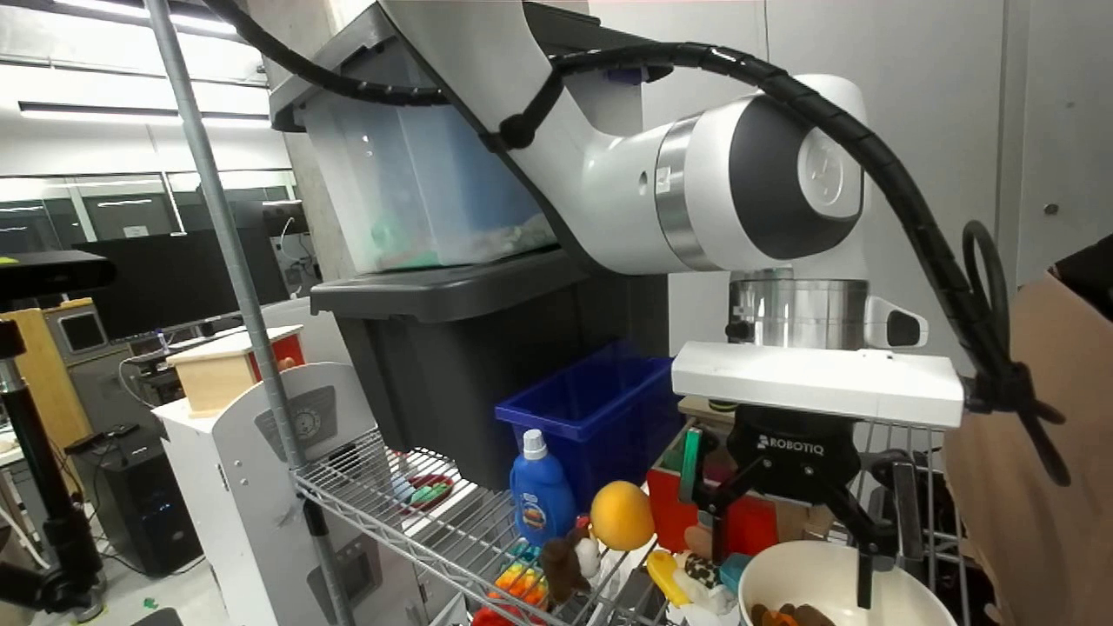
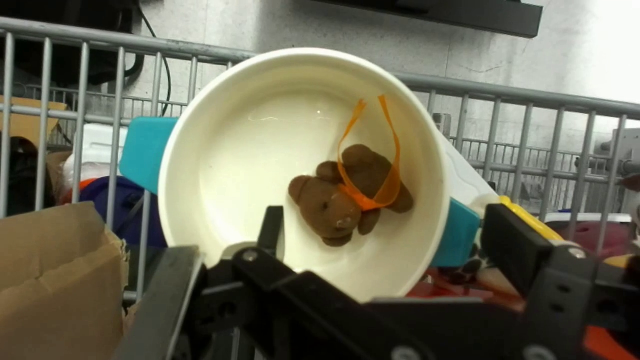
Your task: Remove the brown plush toy from the white pot and place it on the right side of the rack
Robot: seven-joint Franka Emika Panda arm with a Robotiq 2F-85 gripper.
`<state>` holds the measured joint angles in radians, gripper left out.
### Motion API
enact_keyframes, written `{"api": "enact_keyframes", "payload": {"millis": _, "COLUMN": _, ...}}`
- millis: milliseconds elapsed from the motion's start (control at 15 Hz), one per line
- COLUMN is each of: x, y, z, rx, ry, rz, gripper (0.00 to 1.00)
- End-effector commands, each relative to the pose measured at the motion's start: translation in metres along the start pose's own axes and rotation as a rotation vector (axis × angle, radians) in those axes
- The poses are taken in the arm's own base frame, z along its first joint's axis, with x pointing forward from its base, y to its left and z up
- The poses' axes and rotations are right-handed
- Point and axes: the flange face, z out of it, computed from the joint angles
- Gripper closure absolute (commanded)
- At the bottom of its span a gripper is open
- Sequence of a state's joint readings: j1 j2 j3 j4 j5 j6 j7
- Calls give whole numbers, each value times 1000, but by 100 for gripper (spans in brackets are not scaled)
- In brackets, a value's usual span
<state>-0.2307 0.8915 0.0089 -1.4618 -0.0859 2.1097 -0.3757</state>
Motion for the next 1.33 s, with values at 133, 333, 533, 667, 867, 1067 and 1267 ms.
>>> {"api": "enact_keyframes", "payload": {"millis": 133, "x": -7, "y": 1, "z": -5, "rx": 25, "ry": 9, "rz": 6, "gripper": 0}}
{"api": "enact_keyframes", "payload": {"millis": 333, "x": -11, "y": 1, "z": -5, "rx": 30, "ry": 14, "rz": 15, "gripper": 0}}
{"api": "enact_keyframes", "payload": {"millis": 533, "x": -13, "y": 2, "z": -6, "rx": 32, "ry": 17, "rz": 22, "gripper": 0}}
{"api": "enact_keyframes", "payload": {"millis": 667, "x": -17, "y": 3, "z": -7, "rx": 32, "ry": 20, "rz": 31, "gripper": 0}}
{"api": "enact_keyframes", "payload": {"millis": 867, "x": -27, "y": 6, "z": -9, "rx": 37, "ry": 24, "rz": 47, "gripper": 0}}
{"api": "enact_keyframes", "payload": {"millis": 1067, "x": -39, "y": 11, "z": -11, "rx": 39, "ry": 35, "rz": 67, "gripper": 0}}
{"api": "enact_keyframes", "payload": {"millis": 1267, "x": -47, "y": 16, "z": -9, "rx": 45, "ry": 40, "rz": 82, "gripper": 0}}
